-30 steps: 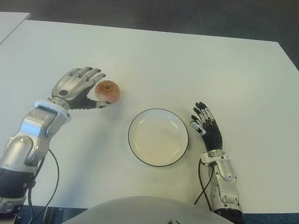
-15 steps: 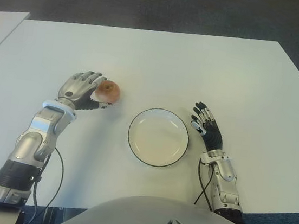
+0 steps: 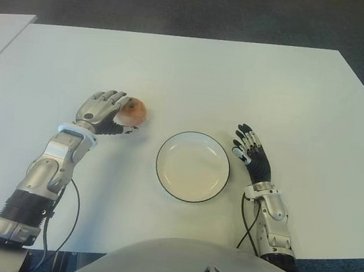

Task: Put the apples into the plate.

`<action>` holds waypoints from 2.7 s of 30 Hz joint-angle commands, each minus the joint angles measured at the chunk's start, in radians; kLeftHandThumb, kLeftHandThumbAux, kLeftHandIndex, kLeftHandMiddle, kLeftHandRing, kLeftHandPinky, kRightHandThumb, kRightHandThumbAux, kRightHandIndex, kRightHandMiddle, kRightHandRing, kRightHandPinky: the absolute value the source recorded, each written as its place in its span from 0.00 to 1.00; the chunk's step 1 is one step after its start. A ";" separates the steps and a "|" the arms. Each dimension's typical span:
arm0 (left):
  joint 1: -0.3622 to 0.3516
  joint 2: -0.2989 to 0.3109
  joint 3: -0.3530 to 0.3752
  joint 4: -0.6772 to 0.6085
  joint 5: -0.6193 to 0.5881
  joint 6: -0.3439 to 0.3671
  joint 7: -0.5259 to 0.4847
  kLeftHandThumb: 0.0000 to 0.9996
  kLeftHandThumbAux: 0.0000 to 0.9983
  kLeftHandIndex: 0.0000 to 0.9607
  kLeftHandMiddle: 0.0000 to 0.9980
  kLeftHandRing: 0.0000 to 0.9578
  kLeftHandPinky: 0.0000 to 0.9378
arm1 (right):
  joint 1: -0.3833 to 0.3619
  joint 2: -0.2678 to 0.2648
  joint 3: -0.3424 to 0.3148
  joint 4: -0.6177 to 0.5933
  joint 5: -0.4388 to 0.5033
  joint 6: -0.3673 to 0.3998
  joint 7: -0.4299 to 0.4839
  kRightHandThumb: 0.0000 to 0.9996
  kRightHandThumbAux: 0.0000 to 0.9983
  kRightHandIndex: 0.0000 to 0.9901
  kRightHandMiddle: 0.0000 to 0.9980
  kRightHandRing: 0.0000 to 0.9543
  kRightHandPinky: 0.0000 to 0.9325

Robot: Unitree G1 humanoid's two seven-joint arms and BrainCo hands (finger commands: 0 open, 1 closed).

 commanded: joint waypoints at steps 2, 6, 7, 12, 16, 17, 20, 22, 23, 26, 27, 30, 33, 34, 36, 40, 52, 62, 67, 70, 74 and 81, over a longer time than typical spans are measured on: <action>-0.018 0.006 -0.030 0.041 -0.012 0.012 0.026 0.28 0.28 0.00 0.00 0.00 0.00 | 0.030 0.005 -0.002 0.049 0.000 0.033 0.001 0.14 0.65 0.00 0.00 0.00 0.00; -0.032 0.009 -0.044 0.063 -0.012 0.014 0.046 0.28 0.28 0.00 0.00 0.00 0.00 | 0.025 0.008 -0.005 0.063 0.002 0.025 0.003 0.14 0.65 0.00 0.00 0.00 0.00; -0.036 0.010 -0.048 0.072 -0.011 0.014 0.051 0.28 0.28 0.00 0.00 0.00 0.00 | 0.023 0.008 -0.005 0.067 0.002 0.022 0.004 0.15 0.65 0.00 0.00 0.00 0.00; -0.056 0.010 -0.064 0.110 -0.001 0.021 0.088 0.28 0.26 0.00 0.00 0.00 0.00 | 0.016 0.009 -0.006 0.086 0.003 0.012 0.010 0.15 0.65 0.00 0.00 0.00 0.00; -0.072 0.009 -0.080 0.136 0.004 0.033 0.117 0.28 0.25 0.00 0.00 0.00 0.00 | 0.012 0.012 -0.006 0.100 -0.002 0.002 0.008 0.15 0.65 0.00 0.00 0.00 0.00; -0.081 0.006 -0.085 0.145 0.004 0.037 0.123 0.28 0.24 0.00 0.00 0.00 0.00 | 0.011 0.013 -0.006 0.103 -0.004 -0.002 0.006 0.15 0.65 0.00 0.00 0.00 0.00; -0.098 0.002 -0.095 0.160 0.000 0.045 0.135 0.28 0.25 0.00 0.00 0.00 0.00 | 0.012 0.018 -0.006 0.108 -0.008 -0.012 0.001 0.16 0.64 0.00 0.00 0.00 0.00; -0.106 -0.001 -0.100 0.169 -0.003 0.051 0.144 0.27 0.25 0.00 0.00 0.00 0.00 | 0.013 0.024 -0.006 0.112 -0.014 -0.023 -0.008 0.16 0.63 0.00 0.00 0.00 0.00; -0.111 -0.002 -0.104 0.174 -0.004 0.054 0.148 0.27 0.25 0.00 0.00 0.00 0.00 | 0.012 0.026 -0.006 0.115 -0.017 -0.027 -0.012 0.16 0.62 0.00 0.00 0.00 0.00; -0.125 -0.003 -0.114 0.186 -0.008 0.063 0.156 0.28 0.26 0.00 0.00 0.00 0.00 | 0.012 0.028 -0.006 0.120 -0.025 -0.038 -0.020 0.17 0.61 0.00 0.01 0.00 0.00; -0.131 -0.004 -0.118 0.190 -0.009 0.066 0.157 0.28 0.26 0.00 0.00 0.00 0.00 | 0.012 0.029 -0.005 0.121 -0.028 -0.041 -0.024 0.17 0.61 0.00 0.01 0.00 0.00; -0.145 -0.005 -0.125 0.199 -0.015 0.071 0.159 0.28 0.27 0.00 0.00 0.00 0.00 | 0.015 0.033 -0.004 0.119 -0.034 -0.043 -0.033 0.18 0.60 0.00 0.01 0.00 0.00; -0.158 -0.008 -0.131 0.206 -0.020 0.076 0.159 0.29 0.27 0.00 0.00 0.00 0.00 | 0.017 0.034 -0.003 0.114 -0.035 -0.037 -0.035 0.18 0.59 0.00 0.01 0.00 0.00; -0.161 -0.008 -0.133 0.208 -0.022 0.078 0.160 0.29 0.27 0.00 0.00 0.00 0.00 | 0.018 0.034 -0.002 0.112 -0.035 -0.035 -0.035 0.18 0.59 0.00 0.01 0.00 0.00; -0.170 -0.011 -0.138 0.216 -0.025 0.080 0.164 0.29 0.27 0.00 0.00 0.00 0.00 | 0.019 0.034 -0.001 0.111 -0.039 -0.036 -0.038 0.19 0.59 0.00 0.01 0.00 0.00; -0.187 -0.013 -0.149 0.234 -0.028 0.083 0.172 0.30 0.27 0.00 0.00 0.00 0.00 | 0.021 0.034 0.000 0.108 -0.043 -0.037 -0.043 0.19 0.58 0.00 0.01 0.00 0.00; -0.220 -0.019 -0.191 0.289 -0.019 0.102 0.194 0.30 0.25 0.00 0.00 0.00 0.00 | 0.031 0.035 0.001 0.094 -0.038 -0.029 -0.039 0.18 0.57 0.00 0.02 0.00 0.00; -0.255 -0.039 -0.222 0.365 -0.033 0.111 0.220 0.30 0.25 0.00 0.00 0.00 0.01 | 0.042 0.038 0.000 0.094 -0.037 -0.056 -0.035 0.18 0.56 0.00 0.02 0.00 0.00; -0.261 -0.047 -0.237 0.394 -0.051 0.108 0.223 0.30 0.26 0.00 0.00 0.00 0.01 | 0.048 0.035 0.001 0.085 -0.038 -0.051 -0.032 0.18 0.56 0.00 0.02 0.00 0.00; -0.264 -0.054 -0.246 0.420 -0.058 0.107 0.227 0.30 0.26 0.00 0.00 0.00 0.01 | 0.054 0.034 0.002 0.077 -0.041 -0.049 -0.034 0.18 0.56 0.00 0.01 0.00 0.00; -0.272 -0.065 -0.256 0.461 -0.072 0.099 0.239 0.30 0.25 0.00 0.00 0.00 0.01 | 0.058 0.023 0.003 0.069 -0.043 -0.042 -0.026 0.17 0.56 0.00 0.01 0.00 0.00; -0.283 -0.072 -0.273 0.496 -0.093 0.096 0.258 0.31 0.25 0.00 0.00 0.00 0.00 | 0.058 0.012 0.000 0.069 -0.031 -0.040 -0.007 0.15 0.59 0.00 0.00 0.00 0.00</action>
